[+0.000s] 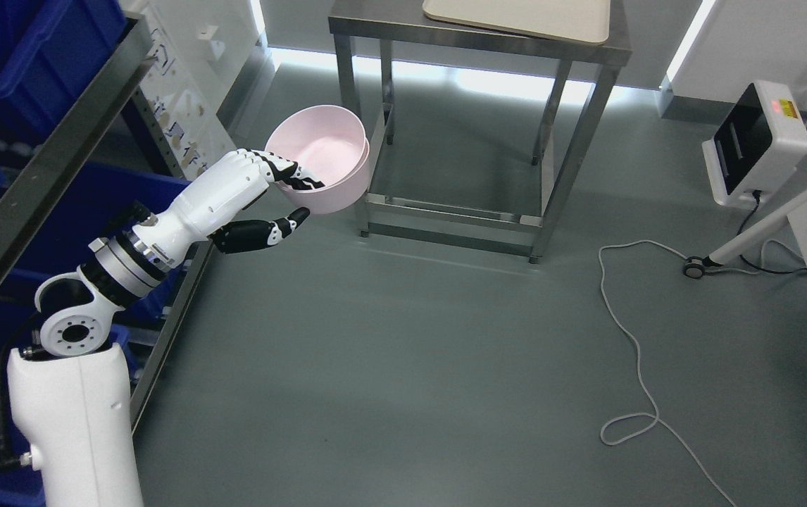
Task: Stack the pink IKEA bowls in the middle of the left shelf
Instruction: 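Carry the stacked bowls toward the blue bin shelf while turning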
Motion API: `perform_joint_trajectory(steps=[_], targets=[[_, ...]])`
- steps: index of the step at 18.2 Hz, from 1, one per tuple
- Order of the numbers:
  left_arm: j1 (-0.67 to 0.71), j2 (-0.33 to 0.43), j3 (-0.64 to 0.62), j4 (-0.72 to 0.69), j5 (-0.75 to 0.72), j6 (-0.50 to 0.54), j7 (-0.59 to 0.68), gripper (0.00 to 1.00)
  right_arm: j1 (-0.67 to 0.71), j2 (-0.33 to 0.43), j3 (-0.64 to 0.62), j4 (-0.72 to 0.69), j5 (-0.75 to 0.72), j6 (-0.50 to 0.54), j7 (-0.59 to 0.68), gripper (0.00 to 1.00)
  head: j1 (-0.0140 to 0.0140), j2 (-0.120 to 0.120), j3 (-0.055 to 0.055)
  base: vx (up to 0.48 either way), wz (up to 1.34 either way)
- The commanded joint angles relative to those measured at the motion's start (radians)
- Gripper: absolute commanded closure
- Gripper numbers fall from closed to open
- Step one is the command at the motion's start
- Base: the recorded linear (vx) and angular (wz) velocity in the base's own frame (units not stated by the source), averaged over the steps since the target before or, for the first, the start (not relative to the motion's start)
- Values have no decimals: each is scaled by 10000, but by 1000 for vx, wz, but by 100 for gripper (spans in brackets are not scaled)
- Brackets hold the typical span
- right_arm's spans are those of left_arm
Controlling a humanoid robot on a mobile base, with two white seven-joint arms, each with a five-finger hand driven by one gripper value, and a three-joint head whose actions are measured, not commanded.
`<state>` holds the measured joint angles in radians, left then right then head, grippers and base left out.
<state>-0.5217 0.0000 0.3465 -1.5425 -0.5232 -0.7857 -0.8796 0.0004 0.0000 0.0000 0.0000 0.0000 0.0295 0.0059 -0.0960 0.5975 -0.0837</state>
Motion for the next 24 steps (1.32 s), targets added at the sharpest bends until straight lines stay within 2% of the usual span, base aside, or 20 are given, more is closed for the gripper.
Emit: perform_joint_trajectory(steps=[1,12,17,19,22,24], targets=[[-44,175,-13,-22,1,3,-9,97,288,-175,-123,-338,0,58,3,0,0,0,0,-308,395],[-136,175,-44,-37,1,3,7,97,288,-175,-123,-338,0,58,3,0,0,0,0,-234,696],[-1850,175,-381,-37,-105,3,7,97,288,-175,-107,-338,0,58,3,0,0,0,0,-139,430],[-2618,175,-321,70,-884,3,22,97,288,-175,-123,-338,0,57,3,0,0,0,0,-113,557],[-2898,175,-167,207,-1684,3,22,97,288,-175,-108,-338,0,42,3,0,0,0,0,-86,534],[-2913,732,-136,605,-1839,3,37,97,288,-175,-107,-338,0,58,3,0,0,0,0,-73,486]])
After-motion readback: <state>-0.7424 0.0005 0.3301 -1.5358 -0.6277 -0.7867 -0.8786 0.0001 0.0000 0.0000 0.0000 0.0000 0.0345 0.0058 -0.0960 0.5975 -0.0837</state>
